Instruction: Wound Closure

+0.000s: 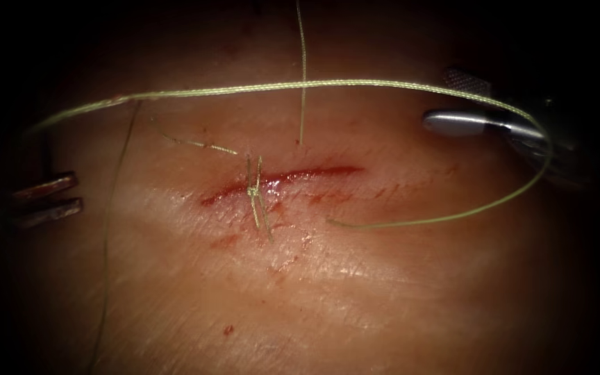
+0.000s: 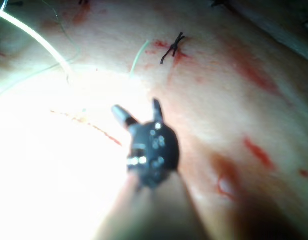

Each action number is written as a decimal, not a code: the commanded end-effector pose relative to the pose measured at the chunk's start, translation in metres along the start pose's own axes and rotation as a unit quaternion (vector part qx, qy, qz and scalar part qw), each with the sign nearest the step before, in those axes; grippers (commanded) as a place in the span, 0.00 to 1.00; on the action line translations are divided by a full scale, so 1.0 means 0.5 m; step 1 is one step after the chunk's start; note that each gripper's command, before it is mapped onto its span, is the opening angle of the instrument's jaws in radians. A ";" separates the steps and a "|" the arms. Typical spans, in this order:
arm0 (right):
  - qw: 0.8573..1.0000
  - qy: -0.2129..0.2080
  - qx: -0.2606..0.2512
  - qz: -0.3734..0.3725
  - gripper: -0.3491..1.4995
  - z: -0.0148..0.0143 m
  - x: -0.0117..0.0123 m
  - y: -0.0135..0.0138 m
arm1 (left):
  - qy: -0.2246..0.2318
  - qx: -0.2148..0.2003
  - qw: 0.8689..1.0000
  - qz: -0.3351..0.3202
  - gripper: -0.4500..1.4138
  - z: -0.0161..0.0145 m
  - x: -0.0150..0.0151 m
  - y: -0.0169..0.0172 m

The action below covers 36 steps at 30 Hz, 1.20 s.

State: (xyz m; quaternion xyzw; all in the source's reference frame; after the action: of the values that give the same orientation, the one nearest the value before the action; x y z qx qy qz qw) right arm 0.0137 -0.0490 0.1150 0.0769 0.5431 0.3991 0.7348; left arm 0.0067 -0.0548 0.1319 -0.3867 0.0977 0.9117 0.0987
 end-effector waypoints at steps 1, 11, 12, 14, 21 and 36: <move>1.000 0.001 -0.005 0.001 0.99 0.0011 -0.0004 0.0006 | -0.002 0.001 1.000 -0.006 0.52 0.0013 -0.0015 -0.0007; 1.000 0.000 0.009 0.002 0.99 0.0007 -0.0007 -0.0004 | -0.041 0.048 0.982 -0.180 0.95 -0.0006 -0.0068 -0.0051; 1.000 0.000 0.009 0.002 0.99 0.0006 -0.0007 -0.0005 | -0.044 0.052 0.980 -0.189 0.96 -0.0008 -0.0065 -0.0053; 1.000 0.000 0.011 0.002 0.99 0.0004 -0.0008 -0.0007 | -0.048 0.055 0.977 -0.203 0.96 -0.0011 -0.0051 -0.0058; 1.000 -0.001 0.014 0.002 0.99 0.0004 -0.0008 -0.0008 | -0.010 0.047 0.974 -0.223 0.84 0.0005 0.0052 -0.0064; 0.999 -0.031 0.016 -0.021 0.99 -0.0037 -0.0026 0.0014 | 0.095 -0.072 0.978 -0.173 0.76 0.0224 0.0267 0.0015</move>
State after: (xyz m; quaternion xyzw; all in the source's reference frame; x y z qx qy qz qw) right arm 0.0112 -0.0502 0.1150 0.0909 0.5274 0.3714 0.7587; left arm -0.0106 -0.0513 0.1292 -0.4925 -0.0277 0.8429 0.2150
